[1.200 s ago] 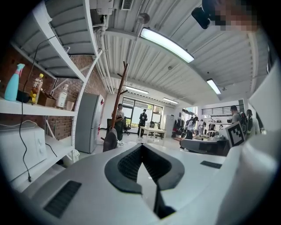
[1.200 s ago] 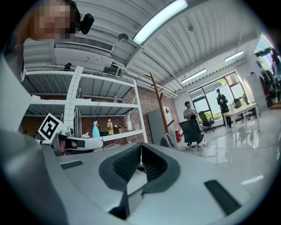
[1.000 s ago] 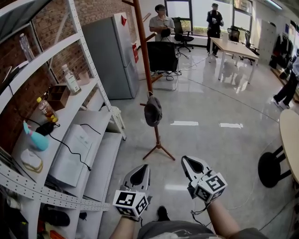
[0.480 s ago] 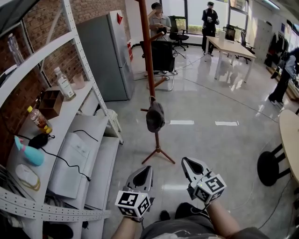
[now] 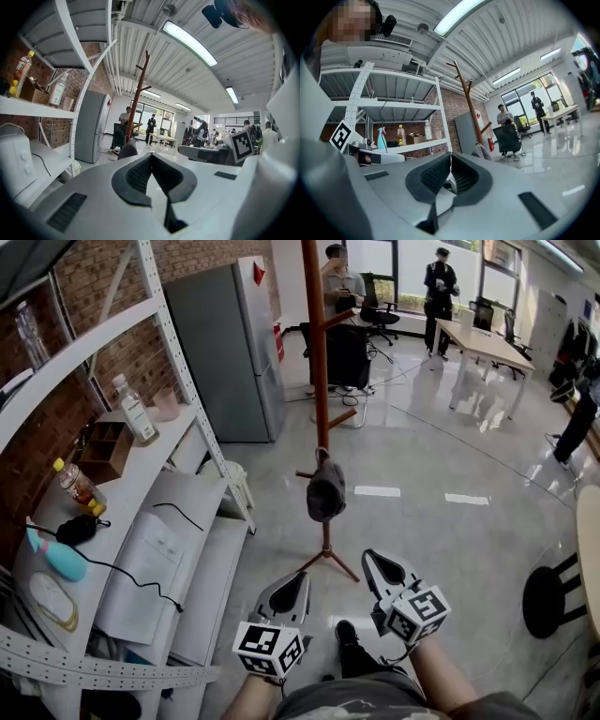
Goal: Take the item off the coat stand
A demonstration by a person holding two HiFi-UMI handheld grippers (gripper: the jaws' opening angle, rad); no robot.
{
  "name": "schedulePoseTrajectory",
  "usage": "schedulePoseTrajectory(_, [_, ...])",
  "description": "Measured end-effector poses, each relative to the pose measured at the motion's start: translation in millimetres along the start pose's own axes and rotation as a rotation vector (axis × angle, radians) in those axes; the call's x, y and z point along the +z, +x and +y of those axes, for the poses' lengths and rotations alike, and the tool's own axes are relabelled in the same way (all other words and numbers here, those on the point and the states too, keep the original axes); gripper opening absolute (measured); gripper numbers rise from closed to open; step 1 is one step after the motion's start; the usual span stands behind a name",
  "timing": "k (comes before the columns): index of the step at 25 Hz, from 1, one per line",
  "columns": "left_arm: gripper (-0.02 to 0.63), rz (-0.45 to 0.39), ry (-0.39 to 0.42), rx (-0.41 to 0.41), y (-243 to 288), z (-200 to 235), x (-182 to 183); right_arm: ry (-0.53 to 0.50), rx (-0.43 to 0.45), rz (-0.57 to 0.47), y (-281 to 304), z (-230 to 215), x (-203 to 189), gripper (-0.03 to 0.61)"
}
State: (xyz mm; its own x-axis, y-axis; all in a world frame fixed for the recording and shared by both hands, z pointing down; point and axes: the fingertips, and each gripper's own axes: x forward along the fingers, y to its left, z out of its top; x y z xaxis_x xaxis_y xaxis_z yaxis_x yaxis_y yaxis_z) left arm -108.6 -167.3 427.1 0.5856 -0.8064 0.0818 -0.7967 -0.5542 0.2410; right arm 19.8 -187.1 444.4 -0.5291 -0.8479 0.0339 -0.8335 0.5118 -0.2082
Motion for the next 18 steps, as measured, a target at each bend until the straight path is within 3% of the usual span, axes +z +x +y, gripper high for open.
schedulePoseTrajectory(11, [0.008,0.02,0.0,0.036,71,28,11,0.006,0.033,-0.01,69,-44,24,0.009])
schedulePoseTrajectory(18, [0.008,0.022,0.018,0.06,99,39,17,-0.024,-0.01,0.041,90,-71,34,0.009])
